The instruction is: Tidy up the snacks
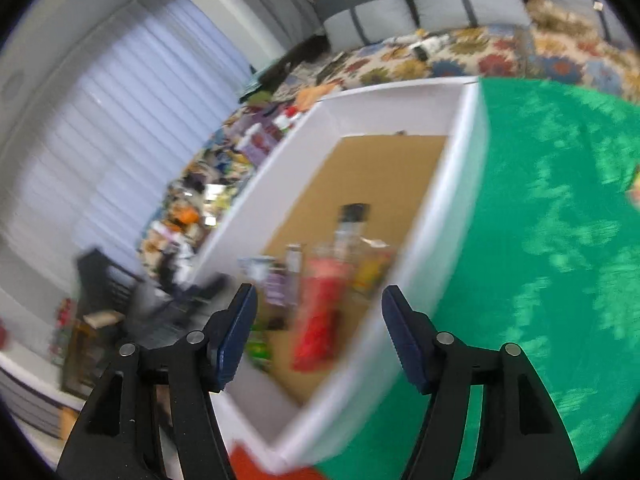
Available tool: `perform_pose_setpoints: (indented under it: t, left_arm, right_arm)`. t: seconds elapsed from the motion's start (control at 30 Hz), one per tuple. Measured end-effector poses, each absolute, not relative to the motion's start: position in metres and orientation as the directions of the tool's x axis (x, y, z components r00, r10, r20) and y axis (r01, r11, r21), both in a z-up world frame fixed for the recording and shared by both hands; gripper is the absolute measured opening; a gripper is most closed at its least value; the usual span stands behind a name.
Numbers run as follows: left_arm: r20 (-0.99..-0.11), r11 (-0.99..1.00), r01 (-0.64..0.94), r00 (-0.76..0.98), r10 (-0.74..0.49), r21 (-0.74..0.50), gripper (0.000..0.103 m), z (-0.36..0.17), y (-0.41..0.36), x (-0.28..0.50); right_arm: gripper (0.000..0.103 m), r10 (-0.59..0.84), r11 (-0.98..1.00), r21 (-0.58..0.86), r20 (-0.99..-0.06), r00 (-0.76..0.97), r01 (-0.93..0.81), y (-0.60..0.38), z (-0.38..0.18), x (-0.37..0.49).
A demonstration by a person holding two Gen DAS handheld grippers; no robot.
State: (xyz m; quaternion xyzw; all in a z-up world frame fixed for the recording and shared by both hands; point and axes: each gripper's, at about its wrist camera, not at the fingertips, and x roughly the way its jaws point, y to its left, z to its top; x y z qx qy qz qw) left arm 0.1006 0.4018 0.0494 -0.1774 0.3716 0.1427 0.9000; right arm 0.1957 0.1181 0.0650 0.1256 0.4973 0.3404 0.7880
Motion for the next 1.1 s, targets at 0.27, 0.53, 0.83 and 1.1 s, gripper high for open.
perform_pose_setpoints:
  t: [0.27,0.53,0.83,1.1]
  left_arm:
    - [-0.604,0.943,-0.205,0.797,0.004,-0.263,0.098,0.097,0.309,0.101]
    - [-0.623,0.956,0.114,0.737,-0.263,-0.270,0.103,0.086,0.145,0.146]
    - [-0.787,0.979,0.196,0.596,-0.158,-0.047,0.103,-0.029,-0.005,0.228]
    - [-0.813,0.978,0.208,0.567,-0.131,-0.012,0.103,-0.064,-0.015,0.251]
  right_arm:
    - [0.069,0.157,0.947,-0.012,-0.857,0.492,-0.322,-0.046,-0.030,0.170]
    - [0.069,-0.062,0.983,-0.145,-0.842,0.537,-0.113,-0.224,-0.048,0.163]
    - [0.079,-0.048,0.998,-0.015,-0.846,0.530,0.067,-0.303,-0.058,0.176]
    - [0.085,-0.061,0.996,-0.019,-0.849,0.525,0.086,-0.298,-0.060,0.172]
